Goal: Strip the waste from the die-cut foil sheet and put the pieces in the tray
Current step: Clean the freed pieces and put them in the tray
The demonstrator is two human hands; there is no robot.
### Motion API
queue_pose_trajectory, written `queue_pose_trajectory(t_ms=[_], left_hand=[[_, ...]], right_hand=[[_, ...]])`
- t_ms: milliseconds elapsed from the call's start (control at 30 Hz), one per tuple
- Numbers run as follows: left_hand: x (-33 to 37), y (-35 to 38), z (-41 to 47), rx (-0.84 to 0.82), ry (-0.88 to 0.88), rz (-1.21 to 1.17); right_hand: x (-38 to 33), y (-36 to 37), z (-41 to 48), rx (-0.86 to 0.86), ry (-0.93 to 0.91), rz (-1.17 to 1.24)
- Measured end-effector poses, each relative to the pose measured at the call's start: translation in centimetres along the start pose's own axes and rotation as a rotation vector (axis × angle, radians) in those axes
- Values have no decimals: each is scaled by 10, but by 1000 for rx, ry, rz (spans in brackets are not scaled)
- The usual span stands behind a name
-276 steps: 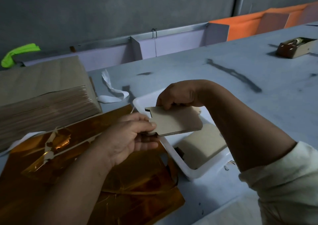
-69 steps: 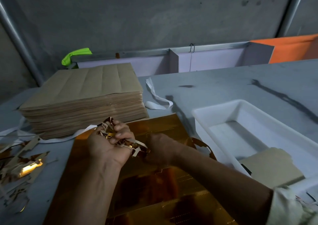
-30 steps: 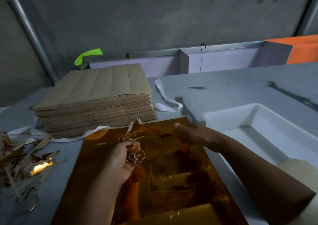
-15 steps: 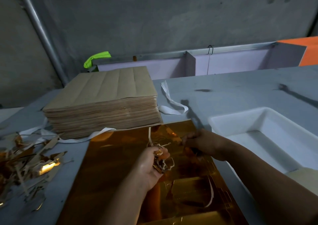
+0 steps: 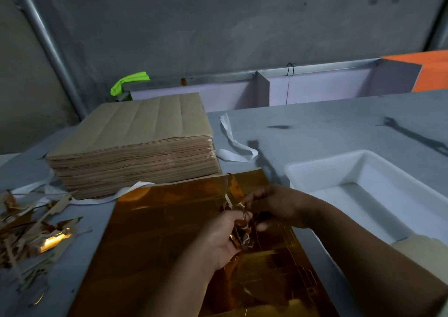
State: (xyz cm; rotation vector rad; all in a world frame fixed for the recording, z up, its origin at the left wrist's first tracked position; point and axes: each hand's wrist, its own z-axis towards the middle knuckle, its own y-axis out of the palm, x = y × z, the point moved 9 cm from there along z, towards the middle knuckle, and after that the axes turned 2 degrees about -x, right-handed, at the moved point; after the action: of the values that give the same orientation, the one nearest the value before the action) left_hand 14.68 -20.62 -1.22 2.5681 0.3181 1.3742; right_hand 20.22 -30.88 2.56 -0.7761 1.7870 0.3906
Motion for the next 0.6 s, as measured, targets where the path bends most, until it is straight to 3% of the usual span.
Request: queue_pose_trajectory(t_ms=[333, 467, 600], left_hand=[[9, -3, 8, 104, 98, 252], [23, -15, 5, 189, 104, -57], [39, -14, 4, 141, 157, -344]], right_hand=[[-5, -2, 3, 38, -65, -4], [-10, -10, 3, 104, -123, -22], [-5, 18, -1, -175, -24, -49]])
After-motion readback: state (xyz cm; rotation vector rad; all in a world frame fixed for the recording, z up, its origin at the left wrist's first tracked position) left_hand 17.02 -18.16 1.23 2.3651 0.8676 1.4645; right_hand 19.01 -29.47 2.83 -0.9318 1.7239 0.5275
